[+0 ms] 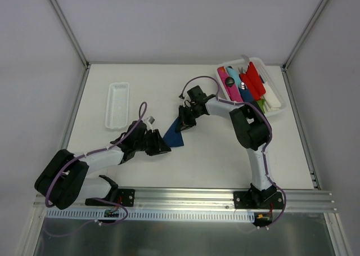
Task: Place the utensils on the paper napkin and roll it up
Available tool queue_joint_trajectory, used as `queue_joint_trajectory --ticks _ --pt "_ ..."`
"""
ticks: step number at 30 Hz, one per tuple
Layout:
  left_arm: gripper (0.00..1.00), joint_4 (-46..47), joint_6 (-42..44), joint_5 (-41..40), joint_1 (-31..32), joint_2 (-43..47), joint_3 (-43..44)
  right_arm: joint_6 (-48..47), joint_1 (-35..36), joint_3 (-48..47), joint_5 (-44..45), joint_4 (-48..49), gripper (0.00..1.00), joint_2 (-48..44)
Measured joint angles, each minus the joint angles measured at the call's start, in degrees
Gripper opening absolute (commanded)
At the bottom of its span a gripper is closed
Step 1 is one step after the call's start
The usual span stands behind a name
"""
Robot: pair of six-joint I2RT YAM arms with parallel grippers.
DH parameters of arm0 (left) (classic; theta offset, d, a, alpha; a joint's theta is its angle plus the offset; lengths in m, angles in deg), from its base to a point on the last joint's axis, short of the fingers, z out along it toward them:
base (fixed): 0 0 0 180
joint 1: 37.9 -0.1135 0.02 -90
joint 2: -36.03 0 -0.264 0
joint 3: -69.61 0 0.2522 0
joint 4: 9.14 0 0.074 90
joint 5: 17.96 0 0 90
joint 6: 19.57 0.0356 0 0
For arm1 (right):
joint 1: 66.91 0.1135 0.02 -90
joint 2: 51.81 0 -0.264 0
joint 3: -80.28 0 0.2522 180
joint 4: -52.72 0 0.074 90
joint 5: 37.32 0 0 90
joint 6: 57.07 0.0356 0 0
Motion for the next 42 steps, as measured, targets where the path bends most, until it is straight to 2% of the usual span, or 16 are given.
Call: queue_joint_trajectory --ticks 3,6,10,15,22,27,39,42 --pt "0.3 -4.3 1.4 0.0 0.0 2.2 4.6 -1.1 0.1 -0.2 0.0 -0.2 0.09 0.0" --pt "0.26 -4.8 2.2 0.0 0.0 2.0 9.7 -1.7 0.2 -0.2 0.0 -0.3 0.09 0.0" --pt "0.21 -3.4 2.6 0.0 0.0 -2.0 14.1 -2.6 0.3 -0.7 0.3 -0.9 0.09 0.0" --pt "0.14 -0.8 2.1 0.3 -1.1 -9.5 13.5 -3.5 0.4 -1.7 0.6 -2.1 0.09 0.4" --pt "0.08 4.1 0.5 0.6 -4.2 -12.5 6.5 -4.7 0.5 -2.5 0.7 -3.1 0.09 0.7" --pt "0.05 11.7 -1.7 2.1 -4.5 -15.6 3.7 -5.5 0.5 -4.1 0.6 -4.3 0.09 1.6" --pt "0.03 42.6 -14.7 4.6 -4.9 -27.0 -5.2 -7.5 1.2 -10.8 0.9 -7.6 0.12 5.0" --pt "0.18 47.7 -16.7 5.0 -4.9 -29.0 -6.1 -8.7 1.6 -12.0 1.5 -8.0 0.12 5.6"
